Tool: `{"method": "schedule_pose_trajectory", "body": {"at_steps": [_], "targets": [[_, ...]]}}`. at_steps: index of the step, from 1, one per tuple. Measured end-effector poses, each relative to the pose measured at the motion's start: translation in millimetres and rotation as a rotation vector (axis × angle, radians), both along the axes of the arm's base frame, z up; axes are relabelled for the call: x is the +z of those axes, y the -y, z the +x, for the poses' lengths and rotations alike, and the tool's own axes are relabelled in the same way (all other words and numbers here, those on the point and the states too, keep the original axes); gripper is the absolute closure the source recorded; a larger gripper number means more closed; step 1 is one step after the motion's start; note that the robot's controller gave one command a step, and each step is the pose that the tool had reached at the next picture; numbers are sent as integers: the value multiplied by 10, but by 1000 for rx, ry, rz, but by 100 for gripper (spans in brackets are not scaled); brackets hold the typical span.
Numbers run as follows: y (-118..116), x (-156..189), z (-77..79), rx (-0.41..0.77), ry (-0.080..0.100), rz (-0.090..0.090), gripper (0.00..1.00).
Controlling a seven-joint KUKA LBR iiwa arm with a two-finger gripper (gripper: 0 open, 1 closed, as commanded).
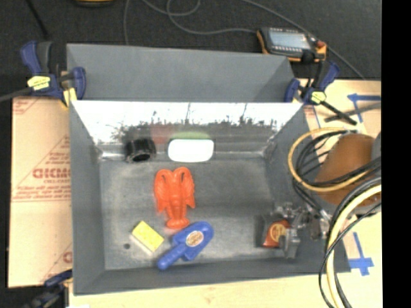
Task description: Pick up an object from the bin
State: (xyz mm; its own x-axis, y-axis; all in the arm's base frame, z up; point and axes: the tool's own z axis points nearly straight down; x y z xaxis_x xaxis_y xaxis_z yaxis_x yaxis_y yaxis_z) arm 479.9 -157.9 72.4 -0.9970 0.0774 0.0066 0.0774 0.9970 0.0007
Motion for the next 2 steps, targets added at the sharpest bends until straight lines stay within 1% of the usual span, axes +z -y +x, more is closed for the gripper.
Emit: {"method": "schedule_pose_trajectory", "body": {"at_steps": [1,2], "targets": [[0,0,0,1,0,0,100],[-227,581,183,-4,4,-1,100]]}}
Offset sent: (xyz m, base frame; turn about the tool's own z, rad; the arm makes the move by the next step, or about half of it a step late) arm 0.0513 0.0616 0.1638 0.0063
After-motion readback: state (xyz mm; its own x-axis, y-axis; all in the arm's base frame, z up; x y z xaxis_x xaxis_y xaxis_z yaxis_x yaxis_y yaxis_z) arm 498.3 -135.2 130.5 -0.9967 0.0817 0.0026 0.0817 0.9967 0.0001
